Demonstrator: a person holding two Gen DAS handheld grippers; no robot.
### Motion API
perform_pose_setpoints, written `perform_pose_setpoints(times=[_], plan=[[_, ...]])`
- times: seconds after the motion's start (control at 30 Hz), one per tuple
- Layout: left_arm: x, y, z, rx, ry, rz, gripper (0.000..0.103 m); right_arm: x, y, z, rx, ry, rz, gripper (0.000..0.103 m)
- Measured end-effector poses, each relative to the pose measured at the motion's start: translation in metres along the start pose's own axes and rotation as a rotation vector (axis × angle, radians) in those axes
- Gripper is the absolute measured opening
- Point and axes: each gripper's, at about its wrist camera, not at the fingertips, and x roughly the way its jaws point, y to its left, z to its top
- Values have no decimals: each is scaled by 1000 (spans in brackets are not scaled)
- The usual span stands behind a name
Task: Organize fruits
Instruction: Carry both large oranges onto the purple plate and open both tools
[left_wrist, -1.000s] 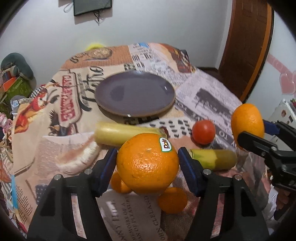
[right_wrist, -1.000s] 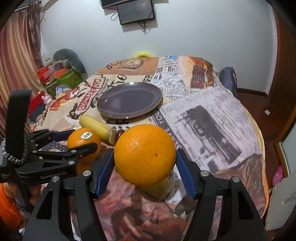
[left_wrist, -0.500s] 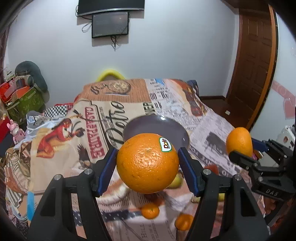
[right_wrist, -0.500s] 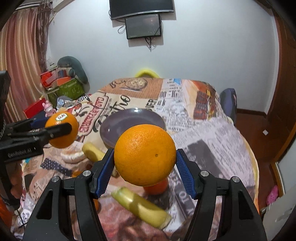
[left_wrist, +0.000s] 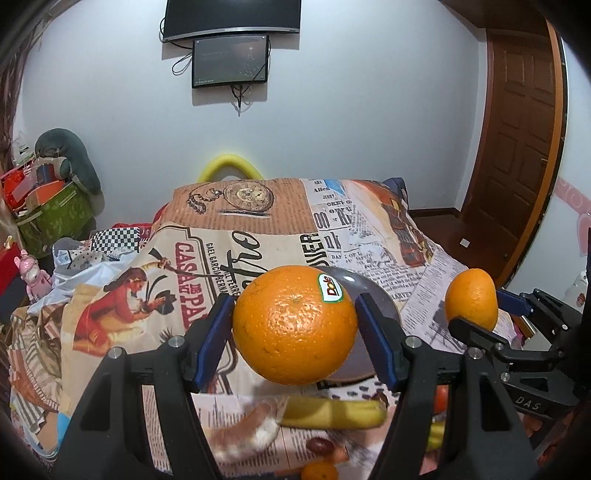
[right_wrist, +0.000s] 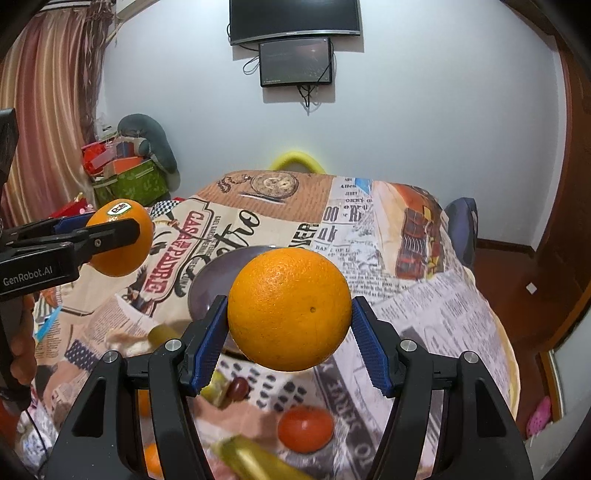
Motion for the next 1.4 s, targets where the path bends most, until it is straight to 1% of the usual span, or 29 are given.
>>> perform_pose_setpoints(times=[0.3,0.6,0.9,1.07,1.17,1.4], plan=[[42,5,4,-11,39,-12,67,33,-1,4,-28,32,-2,63],[93,7,1,3,132,-38,67,71,-5,-1,-49,118,8,63],[131,14,-7,-8,225,-61,67,99,-6,-8,-59,211,25,63],[144,18,-12,-29,268,-75,67,112,-4,-11,-68,260,36,63],[146,16,-13,-19,272,-70,67,116,-5,-11,-68,270,45,63],[147,11,-14,4,294,-55,68,119,1,-11,-100,277,21,64]])
